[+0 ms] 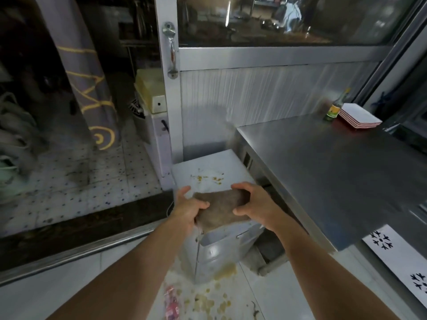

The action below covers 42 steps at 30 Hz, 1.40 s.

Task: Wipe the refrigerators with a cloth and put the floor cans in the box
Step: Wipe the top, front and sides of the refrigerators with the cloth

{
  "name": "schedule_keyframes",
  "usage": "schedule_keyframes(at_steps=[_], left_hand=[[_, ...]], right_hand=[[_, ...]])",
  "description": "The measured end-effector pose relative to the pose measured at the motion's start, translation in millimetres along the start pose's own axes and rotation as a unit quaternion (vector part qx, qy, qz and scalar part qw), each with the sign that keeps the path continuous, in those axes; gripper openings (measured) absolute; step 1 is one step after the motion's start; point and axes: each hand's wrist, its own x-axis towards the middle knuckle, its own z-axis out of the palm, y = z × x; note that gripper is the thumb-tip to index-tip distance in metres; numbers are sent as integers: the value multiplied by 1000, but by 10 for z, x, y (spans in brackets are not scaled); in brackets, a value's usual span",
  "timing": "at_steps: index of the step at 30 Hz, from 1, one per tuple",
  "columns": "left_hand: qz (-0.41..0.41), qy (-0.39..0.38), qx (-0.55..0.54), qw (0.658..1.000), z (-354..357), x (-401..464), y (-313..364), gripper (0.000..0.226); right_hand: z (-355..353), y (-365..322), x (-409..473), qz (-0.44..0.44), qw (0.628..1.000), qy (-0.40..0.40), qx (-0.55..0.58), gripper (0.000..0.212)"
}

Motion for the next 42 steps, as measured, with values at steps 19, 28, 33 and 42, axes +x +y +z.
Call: schedule_keyframes(at_steps=[19, 28, 33, 42], left_hand=[[139, 123, 489, 852, -370, 1782, 229, 52], [112, 106, 496, 854, -551, 2365, 120, 53], [126, 52, 502, 854, -661, 2634, 89, 55], [133, 29, 490, 861, -814, 3010, 53, 53]], right_hand=[[588, 126, 2028, -104, 981, 93, -135, 38], [1116, 369, 2625, -113, 964, 71, -232, 50], [1324, 562, 2927, -125, 929, -41, -347, 61], [1768, 890, 2594, -126, 952, 29, -277, 47]])
